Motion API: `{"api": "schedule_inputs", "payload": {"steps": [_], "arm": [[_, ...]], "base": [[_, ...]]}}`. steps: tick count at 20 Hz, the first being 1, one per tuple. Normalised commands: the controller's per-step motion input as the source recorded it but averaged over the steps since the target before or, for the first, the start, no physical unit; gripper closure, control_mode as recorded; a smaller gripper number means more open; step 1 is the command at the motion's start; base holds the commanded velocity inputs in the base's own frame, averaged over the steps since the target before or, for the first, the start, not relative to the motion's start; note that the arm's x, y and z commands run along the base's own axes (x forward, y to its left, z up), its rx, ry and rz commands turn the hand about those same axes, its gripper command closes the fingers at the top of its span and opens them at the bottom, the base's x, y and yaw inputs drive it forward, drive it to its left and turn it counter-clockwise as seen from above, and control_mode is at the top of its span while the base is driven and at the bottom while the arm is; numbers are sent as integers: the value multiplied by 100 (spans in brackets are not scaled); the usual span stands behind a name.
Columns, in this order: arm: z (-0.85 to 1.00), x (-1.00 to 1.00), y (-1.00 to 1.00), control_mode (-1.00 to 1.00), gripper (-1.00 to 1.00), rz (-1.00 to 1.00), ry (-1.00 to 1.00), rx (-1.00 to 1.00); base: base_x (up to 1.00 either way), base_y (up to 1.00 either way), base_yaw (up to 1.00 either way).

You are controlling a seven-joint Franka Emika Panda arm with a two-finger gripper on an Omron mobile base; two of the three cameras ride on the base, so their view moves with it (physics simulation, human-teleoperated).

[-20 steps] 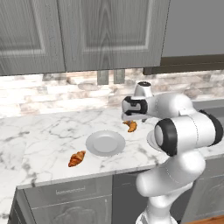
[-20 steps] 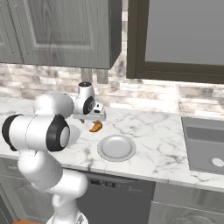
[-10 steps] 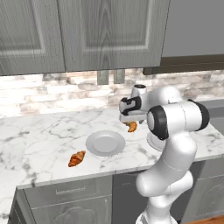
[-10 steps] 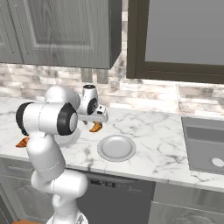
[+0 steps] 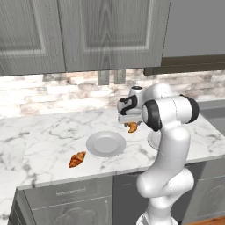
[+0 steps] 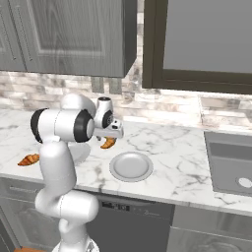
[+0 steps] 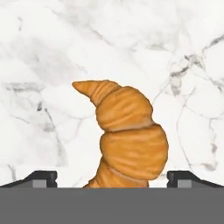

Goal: Place the pastries on the plates.

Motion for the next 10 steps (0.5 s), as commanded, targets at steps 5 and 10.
{"api": "schedule_inputs", "payload": {"steps": [5, 10], "arm": [[-30, 30, -1, -100, -100, 0, 2, 0], [-32, 23, -3, -100, -100, 0, 1, 0]], "base": [[0, 0, 0], [0, 0, 0]]}}
